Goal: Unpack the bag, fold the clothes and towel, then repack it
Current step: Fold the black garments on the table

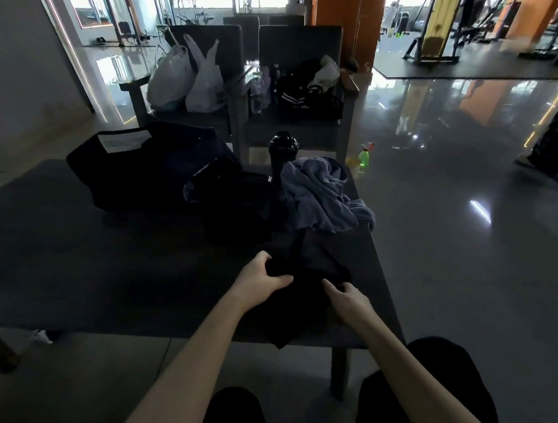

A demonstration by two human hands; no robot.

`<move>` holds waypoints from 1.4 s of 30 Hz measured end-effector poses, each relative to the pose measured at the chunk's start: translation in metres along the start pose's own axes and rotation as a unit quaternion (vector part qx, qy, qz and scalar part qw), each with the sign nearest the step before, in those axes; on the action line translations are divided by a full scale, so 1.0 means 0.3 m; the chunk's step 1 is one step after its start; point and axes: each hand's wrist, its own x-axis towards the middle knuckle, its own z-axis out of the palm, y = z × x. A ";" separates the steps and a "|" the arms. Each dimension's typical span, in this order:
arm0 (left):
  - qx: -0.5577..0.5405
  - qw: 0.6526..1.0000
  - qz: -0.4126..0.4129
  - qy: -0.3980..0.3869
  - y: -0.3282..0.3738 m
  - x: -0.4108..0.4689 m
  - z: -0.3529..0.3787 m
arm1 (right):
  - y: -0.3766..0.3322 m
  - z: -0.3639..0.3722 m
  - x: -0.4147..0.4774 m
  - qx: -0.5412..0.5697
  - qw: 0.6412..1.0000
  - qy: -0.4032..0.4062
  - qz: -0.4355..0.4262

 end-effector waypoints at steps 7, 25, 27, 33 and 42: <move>-0.082 0.992 0.077 0.060 0.120 0.026 -0.098 | -0.190 0.042 0.002 0.352 0.927 -0.128 -0.015; -0.105 0.972 0.112 0.177 0.164 0.380 -0.423 | -0.695 0.144 0.361 0.257 0.924 -0.046 -0.278; -0.050 0.979 0.042 0.192 0.100 0.433 -0.415 | -0.677 0.200 0.407 0.181 0.951 -0.041 -0.248; 0.126 0.965 -0.093 0.210 -0.030 0.542 -0.402 | -0.659 0.261 0.463 0.121 0.964 0.003 -0.238; 0.089 0.980 -0.088 0.156 -0.080 0.572 -0.386 | -0.651 0.271 0.505 0.145 0.982 -0.012 -0.123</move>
